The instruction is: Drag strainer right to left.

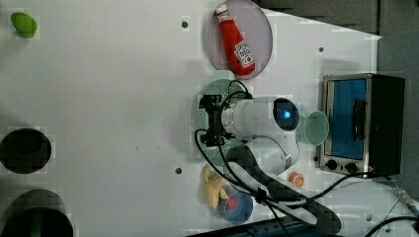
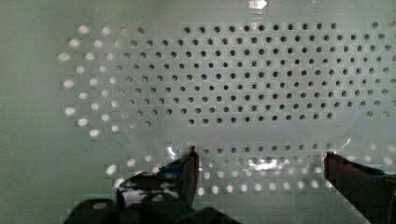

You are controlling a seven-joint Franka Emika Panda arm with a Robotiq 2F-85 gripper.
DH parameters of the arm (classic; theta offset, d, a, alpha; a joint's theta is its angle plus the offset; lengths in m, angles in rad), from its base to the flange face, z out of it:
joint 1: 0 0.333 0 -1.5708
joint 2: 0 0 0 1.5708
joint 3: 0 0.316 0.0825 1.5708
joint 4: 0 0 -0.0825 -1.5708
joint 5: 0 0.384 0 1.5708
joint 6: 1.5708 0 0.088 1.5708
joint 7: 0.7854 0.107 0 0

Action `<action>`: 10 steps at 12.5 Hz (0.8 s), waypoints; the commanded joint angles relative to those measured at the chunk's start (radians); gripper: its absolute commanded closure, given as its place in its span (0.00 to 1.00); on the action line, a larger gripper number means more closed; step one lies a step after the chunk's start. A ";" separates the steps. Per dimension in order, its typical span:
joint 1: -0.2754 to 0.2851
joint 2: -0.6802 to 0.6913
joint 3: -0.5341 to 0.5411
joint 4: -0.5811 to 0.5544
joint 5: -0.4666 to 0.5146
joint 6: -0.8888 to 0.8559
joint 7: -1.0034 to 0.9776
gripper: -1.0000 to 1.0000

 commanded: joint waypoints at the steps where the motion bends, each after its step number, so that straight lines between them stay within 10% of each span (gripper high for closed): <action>1: 0.069 0.001 0.024 0.040 0.039 -0.019 0.038 0.00; 10: 0.167 0.083 0.024 0.171 0.141 -0.020 0.154 0.00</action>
